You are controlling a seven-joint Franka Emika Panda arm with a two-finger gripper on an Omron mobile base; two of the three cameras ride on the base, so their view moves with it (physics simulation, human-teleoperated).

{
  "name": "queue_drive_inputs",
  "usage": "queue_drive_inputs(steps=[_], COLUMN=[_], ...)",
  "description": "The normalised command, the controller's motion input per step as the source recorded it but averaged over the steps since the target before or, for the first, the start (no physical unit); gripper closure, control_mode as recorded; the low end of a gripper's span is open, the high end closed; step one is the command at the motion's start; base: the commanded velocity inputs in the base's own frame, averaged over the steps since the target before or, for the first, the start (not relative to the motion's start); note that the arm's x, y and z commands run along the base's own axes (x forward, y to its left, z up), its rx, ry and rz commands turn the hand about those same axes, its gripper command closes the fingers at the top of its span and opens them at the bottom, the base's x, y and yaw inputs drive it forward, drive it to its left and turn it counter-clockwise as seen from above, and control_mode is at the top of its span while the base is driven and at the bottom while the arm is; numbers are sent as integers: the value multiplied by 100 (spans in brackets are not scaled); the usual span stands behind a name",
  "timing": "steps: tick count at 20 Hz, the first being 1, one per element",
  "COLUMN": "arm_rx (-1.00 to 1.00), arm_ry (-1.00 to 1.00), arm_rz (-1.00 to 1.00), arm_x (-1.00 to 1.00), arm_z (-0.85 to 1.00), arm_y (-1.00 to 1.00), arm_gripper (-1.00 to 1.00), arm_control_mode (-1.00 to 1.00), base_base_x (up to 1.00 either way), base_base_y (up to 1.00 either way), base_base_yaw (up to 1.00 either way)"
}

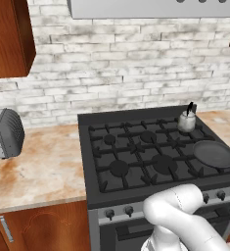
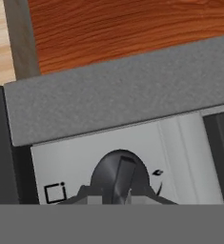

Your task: Pick the pan from the cabinet and place it on the stove. Then turn on the stove burner for the pan.

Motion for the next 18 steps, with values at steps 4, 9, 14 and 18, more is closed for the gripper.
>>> queue_drive_inputs(steps=[4,9,14,18], arm_rx=[-9,0,0,0], arm_ry=[0,0,0,-1], arm_rz=[0,0,-1,0], arm_x=[0,-10,-65,-76], arm_z=[0,0,0,10], arm_y=[2,0,0,0], arm_gripper=[-100,-100,-100,-100], arm_control_mode=[-100,-100,-100,-100], base_base_x=[0,0,0,0], base_base_y=[0,0,0,0], base_base_yaw=[0,0,0,0])
